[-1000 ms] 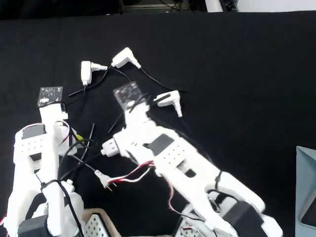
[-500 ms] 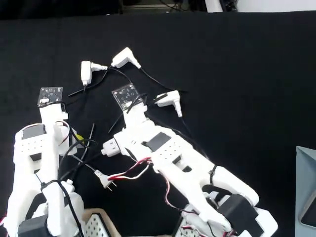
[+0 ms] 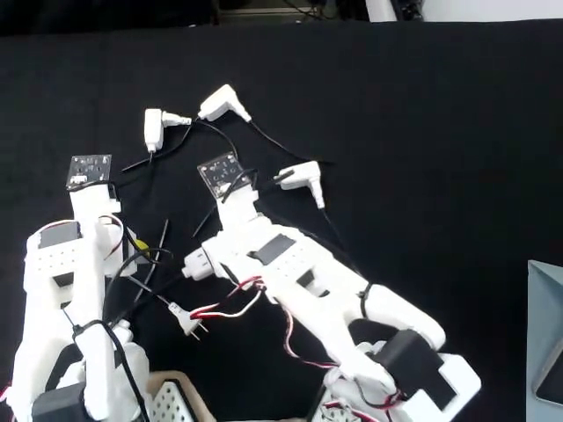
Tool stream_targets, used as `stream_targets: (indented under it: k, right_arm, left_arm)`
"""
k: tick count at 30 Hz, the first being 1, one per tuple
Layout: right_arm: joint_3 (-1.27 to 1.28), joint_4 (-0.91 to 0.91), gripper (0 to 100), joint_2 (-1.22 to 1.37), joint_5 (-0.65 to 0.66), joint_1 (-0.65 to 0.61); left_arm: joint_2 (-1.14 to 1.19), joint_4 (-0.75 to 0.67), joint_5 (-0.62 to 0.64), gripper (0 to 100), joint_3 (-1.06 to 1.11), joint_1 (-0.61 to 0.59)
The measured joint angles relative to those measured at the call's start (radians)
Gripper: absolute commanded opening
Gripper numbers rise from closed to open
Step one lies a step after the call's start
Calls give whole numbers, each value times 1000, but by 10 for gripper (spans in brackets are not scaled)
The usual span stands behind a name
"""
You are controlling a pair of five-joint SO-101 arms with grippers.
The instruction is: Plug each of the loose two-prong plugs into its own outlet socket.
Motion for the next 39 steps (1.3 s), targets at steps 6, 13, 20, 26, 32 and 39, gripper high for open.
stream_targets:
  k: [6, 13, 20, 26, 32, 39]
  right_arm:
    - [-31, -5, 12, 54, 69, -12]
    - [-52, -6, 12, 84, 115, -12]
    - [-52, -6, 12, 84, 149, -12]
    - [-55, -2, 12, 37, 152, -8]
    - [-118, -8, 13, -14, 155, 91]
    - [-135, -273, 15, -17, 157, 160]
  left_arm:
    - [0, 0, 0, 257, 0, 0]
    - [0, 0, 0, 257, 0, 0]
    - [0, 0, 0, 257, 0, 0]
    - [0, 0, 0, 257, 0, 0]
    - [0, 0, 0, 257, 0, 0]
    - [0, 0, 3, 257, 0, 0]
